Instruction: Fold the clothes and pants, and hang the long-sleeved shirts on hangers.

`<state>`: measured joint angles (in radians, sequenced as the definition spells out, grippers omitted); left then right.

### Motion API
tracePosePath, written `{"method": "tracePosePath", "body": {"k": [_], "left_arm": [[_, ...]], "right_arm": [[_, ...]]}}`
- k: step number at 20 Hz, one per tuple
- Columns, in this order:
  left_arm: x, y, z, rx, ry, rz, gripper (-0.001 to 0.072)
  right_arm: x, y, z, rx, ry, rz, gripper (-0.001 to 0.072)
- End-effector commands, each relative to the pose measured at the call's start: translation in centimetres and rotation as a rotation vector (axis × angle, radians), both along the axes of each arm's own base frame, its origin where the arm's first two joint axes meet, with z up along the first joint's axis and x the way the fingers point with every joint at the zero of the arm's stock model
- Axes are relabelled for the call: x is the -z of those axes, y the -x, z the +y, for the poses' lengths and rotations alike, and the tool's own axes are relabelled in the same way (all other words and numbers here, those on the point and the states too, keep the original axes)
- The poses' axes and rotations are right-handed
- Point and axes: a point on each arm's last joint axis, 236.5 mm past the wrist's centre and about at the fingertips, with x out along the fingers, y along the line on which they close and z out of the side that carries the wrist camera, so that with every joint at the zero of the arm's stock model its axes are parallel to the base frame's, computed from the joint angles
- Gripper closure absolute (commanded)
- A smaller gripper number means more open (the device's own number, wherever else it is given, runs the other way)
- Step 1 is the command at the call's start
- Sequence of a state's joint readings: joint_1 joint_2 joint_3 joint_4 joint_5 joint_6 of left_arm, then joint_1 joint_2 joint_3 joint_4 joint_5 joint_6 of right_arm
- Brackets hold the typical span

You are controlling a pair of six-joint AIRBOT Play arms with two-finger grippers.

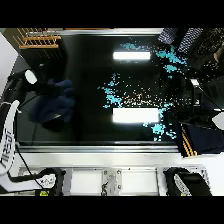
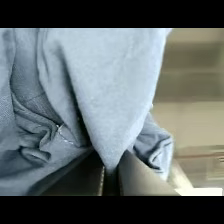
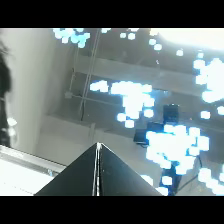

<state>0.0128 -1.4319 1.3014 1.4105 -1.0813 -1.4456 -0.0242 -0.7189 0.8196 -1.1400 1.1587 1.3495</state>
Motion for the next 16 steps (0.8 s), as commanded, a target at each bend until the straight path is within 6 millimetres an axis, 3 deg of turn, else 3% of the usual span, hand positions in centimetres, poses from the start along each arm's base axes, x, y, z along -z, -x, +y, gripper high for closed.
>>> {"method": "tracePosePath", "body": {"k": [1, 5, 7, 8, 9, 10, 14, 15, 16], "left_arm": [[-6.0, 2.5, -13.4, 0.210, 0.196, -0.110, 0.0700], [-8.0, 7.4, -26.6, 0.500, 0.248, -0.205, 0.0700], [-7.4, 9.0, -30.9, 0.587, 0.255, -0.245, 0.0698], [-7.1, 9.2, -32.1, 0.608, 0.253, -0.261, 0.0520], [-7.0, 8.9, -32.3, 0.605, 0.244, -0.277, 0.0148], [-7.0, 8.3, -31.8, 0.562, 0.246, -0.278, 0.0017], [-5.9, 4.9, -26.5, 0.377, 0.250, -0.205, 0.0017], [-4.8, 4.9, -25.6, 0.361, 0.239, -0.161, 0.0017], [-3.6, 5.3, -25.3, 0.354, 0.240, -0.108, 0.0017]], "right_arm": [[0.0, 0.0, 0.0, 0.000, -0.001, 0.001, 0.0693], [0.0, 0.0, 0.0, 0.000, -0.002, 0.001, 0.0693], [0.0, 0.0, 0.0, 0.000, -0.001, 0.000, 0.0693], [-0.1, -0.2, -0.1, 0.004, 0.002, -0.009, 0.0693], [0.0, -0.4, -0.4, 0.010, 0.016, -0.015, 0.0693], [0.2, -0.4, -1.0, 0.013, 0.042, -0.015, 0.0693], [0.9, -0.4, -2.9, 0.022, 0.137, -0.011, 0.0680], [1.1, -0.5, -3.0, 0.022, 0.143, -0.004, 0.0576], [1.5, -0.6, -3.0, 0.021, 0.142, 0.009, 0.0309]]}}
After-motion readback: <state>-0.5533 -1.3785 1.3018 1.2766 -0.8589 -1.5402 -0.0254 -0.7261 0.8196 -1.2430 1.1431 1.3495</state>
